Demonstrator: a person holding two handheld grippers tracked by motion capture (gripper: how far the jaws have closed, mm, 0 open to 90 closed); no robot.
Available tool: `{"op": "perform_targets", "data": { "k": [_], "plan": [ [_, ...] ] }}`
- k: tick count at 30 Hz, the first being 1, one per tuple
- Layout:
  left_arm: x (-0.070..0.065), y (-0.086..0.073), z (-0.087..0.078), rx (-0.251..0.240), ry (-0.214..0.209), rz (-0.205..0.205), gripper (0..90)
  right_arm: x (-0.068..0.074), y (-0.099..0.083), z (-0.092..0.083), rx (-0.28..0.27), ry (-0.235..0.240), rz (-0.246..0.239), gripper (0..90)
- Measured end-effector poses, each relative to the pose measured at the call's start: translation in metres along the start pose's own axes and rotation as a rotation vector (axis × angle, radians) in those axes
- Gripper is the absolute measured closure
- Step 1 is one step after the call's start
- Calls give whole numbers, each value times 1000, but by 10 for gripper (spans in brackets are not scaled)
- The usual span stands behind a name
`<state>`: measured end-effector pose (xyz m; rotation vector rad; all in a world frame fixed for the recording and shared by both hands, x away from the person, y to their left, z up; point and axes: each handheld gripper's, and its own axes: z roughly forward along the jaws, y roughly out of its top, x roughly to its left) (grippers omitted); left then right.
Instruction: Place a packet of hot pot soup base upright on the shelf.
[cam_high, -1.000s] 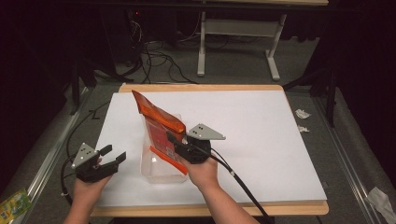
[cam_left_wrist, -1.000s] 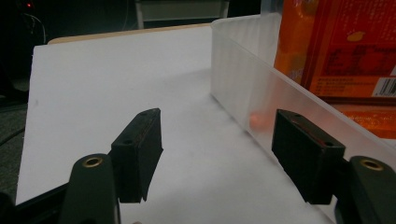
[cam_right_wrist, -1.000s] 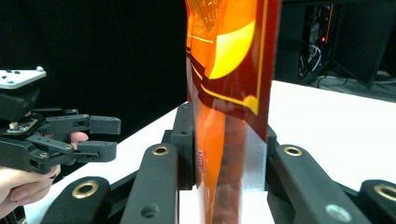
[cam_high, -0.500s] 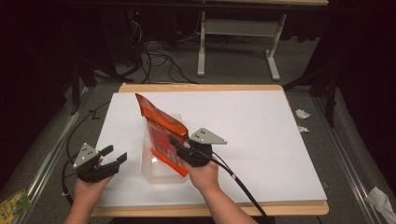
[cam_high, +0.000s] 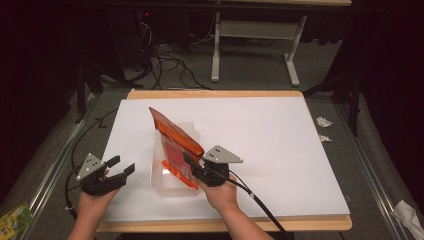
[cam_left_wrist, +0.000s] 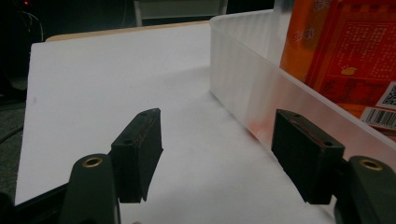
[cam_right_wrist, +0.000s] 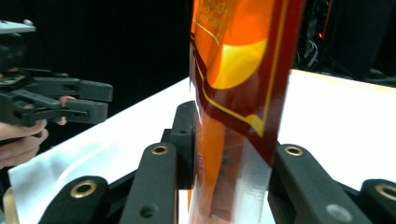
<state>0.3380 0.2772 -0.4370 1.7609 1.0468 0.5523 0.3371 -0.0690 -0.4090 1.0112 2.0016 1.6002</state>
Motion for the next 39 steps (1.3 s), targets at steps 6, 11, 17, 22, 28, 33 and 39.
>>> {"op": "perform_targets", "data": {
  "k": [6,11,17,22,28,33,39],
  "plan": [
    [0,0,1,4,-1,2,342,-1,-12,-6,-3,-10,-1,712],
    [-1,-1,1,10,-6,4,341,-8,-24,-13,2,-24,36,703],
    [-2,-1,1,12,-8,5,341,-9,-24,-12,6,-23,35,698],
    [-1,-2,1,15,-10,10,340,-11,-23,-12,14,-30,40,690],
    [0,-2,1,11,-8,1,340,-12,-22,-11,28,-34,41,660],
    [0,-2,1,10,-8,0,339,-13,-22,-10,43,-38,37,621],
    [0,-2,0,12,-7,1,339,-15,-21,-11,50,-40,43,550]
  ]
}}
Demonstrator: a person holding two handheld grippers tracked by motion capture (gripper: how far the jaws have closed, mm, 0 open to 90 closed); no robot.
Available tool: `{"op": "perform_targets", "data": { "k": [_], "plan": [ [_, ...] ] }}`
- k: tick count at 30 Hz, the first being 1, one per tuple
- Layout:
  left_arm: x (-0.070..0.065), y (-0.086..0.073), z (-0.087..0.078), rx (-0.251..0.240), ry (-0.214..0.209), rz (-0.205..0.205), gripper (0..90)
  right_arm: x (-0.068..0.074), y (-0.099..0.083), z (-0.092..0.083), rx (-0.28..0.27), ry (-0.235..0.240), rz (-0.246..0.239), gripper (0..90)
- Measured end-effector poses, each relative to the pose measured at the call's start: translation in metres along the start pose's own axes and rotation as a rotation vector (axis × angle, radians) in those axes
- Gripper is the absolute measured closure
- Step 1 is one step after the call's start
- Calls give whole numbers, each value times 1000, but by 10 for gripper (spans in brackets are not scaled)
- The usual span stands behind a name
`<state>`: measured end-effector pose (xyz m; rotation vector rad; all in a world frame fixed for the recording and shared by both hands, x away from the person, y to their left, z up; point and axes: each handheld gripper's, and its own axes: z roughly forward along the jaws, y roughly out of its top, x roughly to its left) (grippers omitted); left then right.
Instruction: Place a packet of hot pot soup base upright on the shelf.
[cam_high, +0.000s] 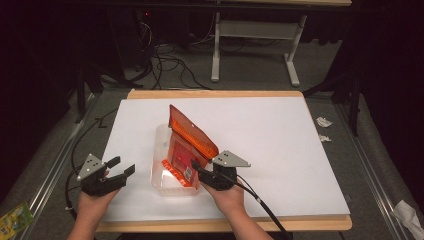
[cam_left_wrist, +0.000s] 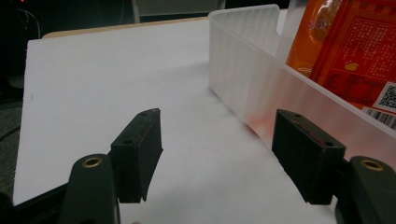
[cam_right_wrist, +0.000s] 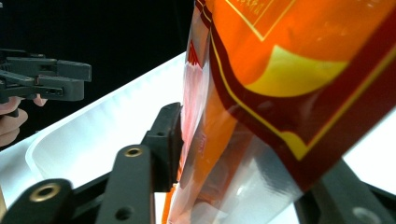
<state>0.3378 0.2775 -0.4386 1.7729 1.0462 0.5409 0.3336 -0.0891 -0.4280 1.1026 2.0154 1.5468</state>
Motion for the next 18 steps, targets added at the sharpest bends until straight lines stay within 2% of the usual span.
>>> {"op": "perform_targets", "data": {
  "k": [3,11,18],
  "plan": [
    [0,0,0,0,1,3,339,-1,2,-1,11,2,4,493],
    [2,0,0,-4,3,-3,338,-1,4,-4,21,18,5,441],
    [2,0,0,-5,2,-3,338,-2,7,-5,35,37,5,356]
  ]
}}
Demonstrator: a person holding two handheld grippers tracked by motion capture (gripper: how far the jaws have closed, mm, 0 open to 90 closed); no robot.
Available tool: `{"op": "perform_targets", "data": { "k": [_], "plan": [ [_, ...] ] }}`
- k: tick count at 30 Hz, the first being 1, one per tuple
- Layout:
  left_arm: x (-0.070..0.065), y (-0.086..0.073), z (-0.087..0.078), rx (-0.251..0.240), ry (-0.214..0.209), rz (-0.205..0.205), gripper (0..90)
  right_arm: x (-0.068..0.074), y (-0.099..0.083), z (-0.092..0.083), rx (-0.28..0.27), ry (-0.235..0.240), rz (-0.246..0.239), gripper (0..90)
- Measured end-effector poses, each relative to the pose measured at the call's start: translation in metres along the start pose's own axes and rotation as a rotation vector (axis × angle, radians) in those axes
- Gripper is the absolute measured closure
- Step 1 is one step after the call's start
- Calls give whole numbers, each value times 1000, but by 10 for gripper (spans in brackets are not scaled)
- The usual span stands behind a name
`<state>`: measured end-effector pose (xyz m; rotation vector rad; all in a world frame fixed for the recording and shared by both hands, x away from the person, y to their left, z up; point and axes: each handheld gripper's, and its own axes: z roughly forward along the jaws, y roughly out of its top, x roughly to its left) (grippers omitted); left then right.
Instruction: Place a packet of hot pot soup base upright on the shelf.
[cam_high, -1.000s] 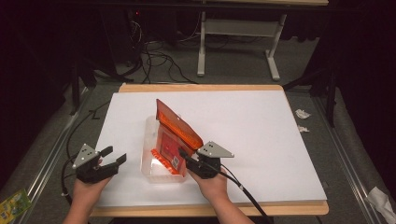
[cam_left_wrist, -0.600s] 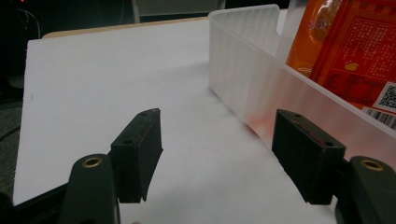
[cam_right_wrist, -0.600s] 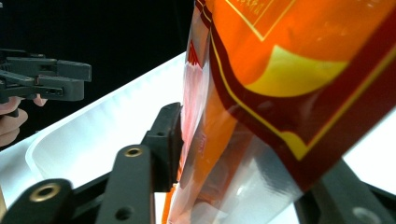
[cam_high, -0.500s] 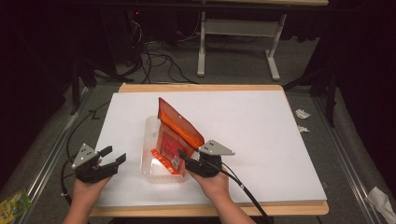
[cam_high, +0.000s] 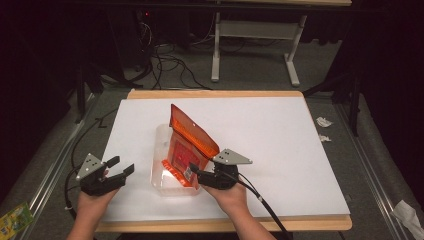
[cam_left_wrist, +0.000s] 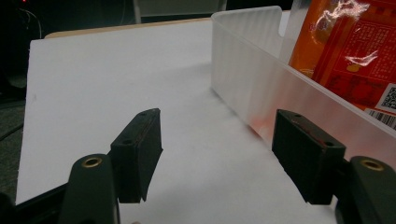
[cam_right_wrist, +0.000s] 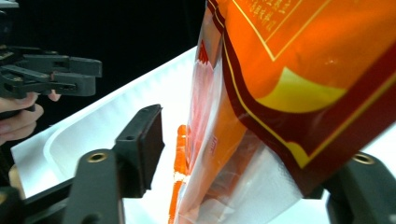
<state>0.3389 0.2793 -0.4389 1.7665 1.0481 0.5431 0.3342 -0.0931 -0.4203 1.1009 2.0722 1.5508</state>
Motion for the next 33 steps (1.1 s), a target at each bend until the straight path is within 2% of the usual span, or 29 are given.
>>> {"op": "perform_targets", "data": {
  "k": [6,10,13,14,15,16,17,18,19,20,21,22,24,25,26,27,28,29,31,33],
  "plan": [
    [-1,0,0,0,-9,6,337,0,4,-1,9,23,7,237],
    [-1,-1,0,-1,-15,9,336,0,6,-8,12,41,1,200],
    [-1,-1,0,-2,-17,8,336,1,7,-16,10,36,-10,183],
    [-1,-1,0,2,-18,11,335,0,8,-27,10,38,-19,172],
    [-1,-1,0,2,-18,11,336,0,8,-27,10,38,-19,172],
    [-2,-1,0,1,-17,10,335,-1,8,-39,0,38,-21,170],
    [-2,-1,0,1,-17,10,335,-1,8,-39,0,38,-21,170],
    [-2,-2,0,2,-16,9,335,-5,7,-54,-14,29,-30,168],
    [-2,-2,0,2,-16,9,335,-5,7,-54,-14,29,-30,168],
    [-2,-2,0,3,-16,9,334,-11,4,-68,-23,13,-34,167],
    [-2,-2,0,5,-17,10,334,-11,4,-68,-23,13,-34,167],
    [-3,-2,0,7,-20,14,333,-22,1,-85,-32,-20,-38,165],
    [-4,-2,0,9,-23,18,332,-28,-1,-91,-34,-34,-37,164],
    [-5,-2,1,9,-23,22,331,-38,-4,-103,-38,-64,-36,163],
    [-6,-2,1,15,-25,28,327,-57,-10,-120,-33,-124,-15,159],
    [-6,-2,1,15,-25,28,324,-57,-10,-120,-33,-124,-15,159],
    [-7,-3,1,17,-22,29,324,-67,-14,-129,-30,-154,-14,158],
    [-8,-3,2,18,-22,29,316,-83,-21,-144,-10,-210,-6,157],
    [-9,-3,1,22,-21,31,302,-94,-28,-157,-5,-258,2,154],
    [-10,-4,2,22,-17,32,274,-105,-40,-172,-40,-283,33,147]
  ]
}}
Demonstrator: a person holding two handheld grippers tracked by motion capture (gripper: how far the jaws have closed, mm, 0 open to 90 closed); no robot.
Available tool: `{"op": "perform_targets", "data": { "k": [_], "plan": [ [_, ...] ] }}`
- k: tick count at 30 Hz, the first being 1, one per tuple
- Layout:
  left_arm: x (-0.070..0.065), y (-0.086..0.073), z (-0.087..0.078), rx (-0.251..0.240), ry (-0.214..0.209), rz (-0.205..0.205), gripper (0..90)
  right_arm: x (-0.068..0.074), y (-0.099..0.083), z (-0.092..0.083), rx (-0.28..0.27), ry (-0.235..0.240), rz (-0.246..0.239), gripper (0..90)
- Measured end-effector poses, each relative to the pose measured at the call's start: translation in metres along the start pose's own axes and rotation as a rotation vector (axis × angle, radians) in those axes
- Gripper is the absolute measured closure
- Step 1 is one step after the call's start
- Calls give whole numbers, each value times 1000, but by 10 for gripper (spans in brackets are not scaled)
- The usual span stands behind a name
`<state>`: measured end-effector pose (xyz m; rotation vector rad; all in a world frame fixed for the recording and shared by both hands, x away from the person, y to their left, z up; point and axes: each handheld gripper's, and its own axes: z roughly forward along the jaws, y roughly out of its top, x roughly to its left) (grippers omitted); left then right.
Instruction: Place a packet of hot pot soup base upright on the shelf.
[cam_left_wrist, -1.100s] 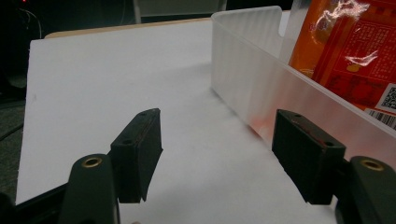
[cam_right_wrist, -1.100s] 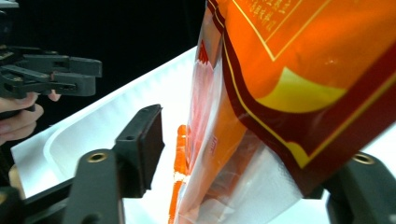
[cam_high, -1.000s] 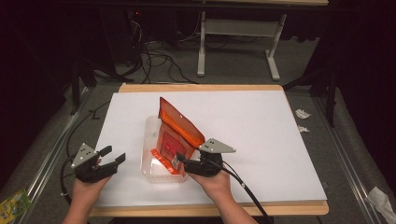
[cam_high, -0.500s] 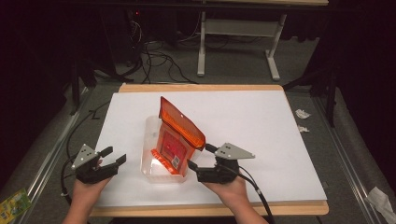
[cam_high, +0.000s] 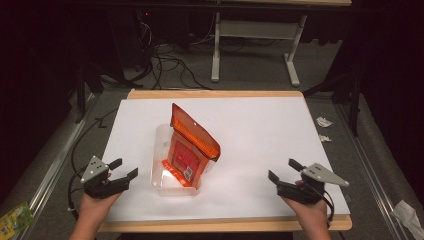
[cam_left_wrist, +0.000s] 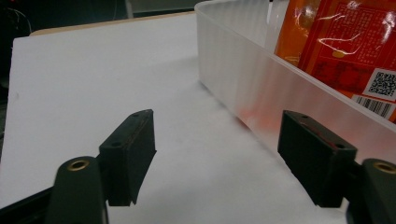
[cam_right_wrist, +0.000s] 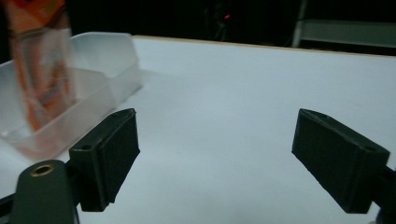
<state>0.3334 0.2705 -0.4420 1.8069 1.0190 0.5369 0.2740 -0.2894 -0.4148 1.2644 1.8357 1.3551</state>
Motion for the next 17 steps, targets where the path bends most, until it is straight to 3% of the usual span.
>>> {"op": "perform_targets", "data": {
  "k": [1,3,6,12,17],
  "plan": [
    [-1,0,1,1,-3,-3,256,-7,-9,-6,-16,-32,16,128],
    [-3,1,2,2,-5,-5,213,-17,-13,-10,2,-52,17,72],
    [-6,2,2,4,-7,-3,169,-22,-14,-9,-21,-43,32,42],
    [-11,4,3,-10,15,-1,135,-24,-19,-2,6,-29,39,6],
    [-9,4,2,-6,24,4,92,-26,-19,-2,-1,-41,43,3]
  ]
}}
